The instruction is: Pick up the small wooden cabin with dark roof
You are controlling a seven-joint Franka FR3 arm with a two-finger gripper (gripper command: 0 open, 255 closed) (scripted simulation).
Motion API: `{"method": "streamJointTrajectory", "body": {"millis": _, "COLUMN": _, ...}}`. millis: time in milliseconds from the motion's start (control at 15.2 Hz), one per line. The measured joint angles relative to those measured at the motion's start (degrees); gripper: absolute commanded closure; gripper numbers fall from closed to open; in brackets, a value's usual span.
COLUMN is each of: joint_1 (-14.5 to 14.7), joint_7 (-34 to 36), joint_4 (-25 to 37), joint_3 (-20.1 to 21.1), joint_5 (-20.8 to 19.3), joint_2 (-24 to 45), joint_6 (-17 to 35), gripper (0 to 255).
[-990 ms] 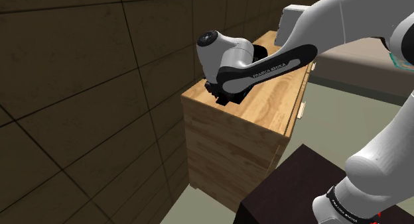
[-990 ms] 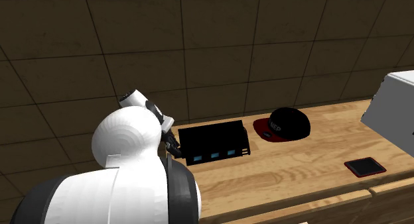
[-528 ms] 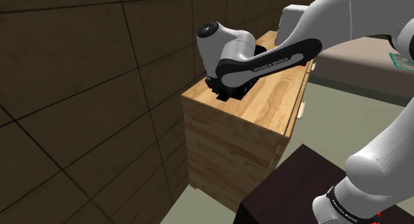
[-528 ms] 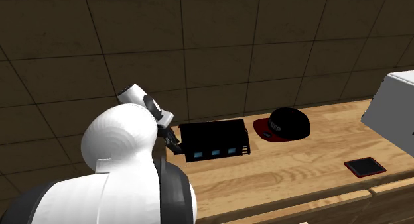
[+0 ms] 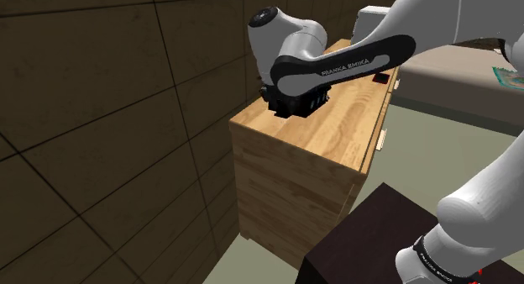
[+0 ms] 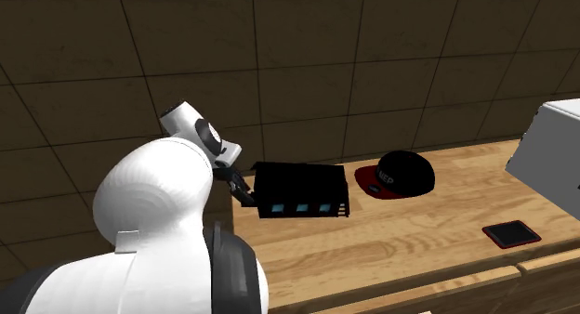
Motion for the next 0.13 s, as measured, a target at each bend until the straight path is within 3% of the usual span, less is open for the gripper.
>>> {"method": "streamJointTrajectory", "body": {"millis": 132, "joint_1": -0.1, "joint_7": -0.8, "joint_4": 1.0, "joint_3": 0.0, "joint_5": 0.4, "joint_2": -0.3, "joint_6": -1.0, "gripper": 255}}
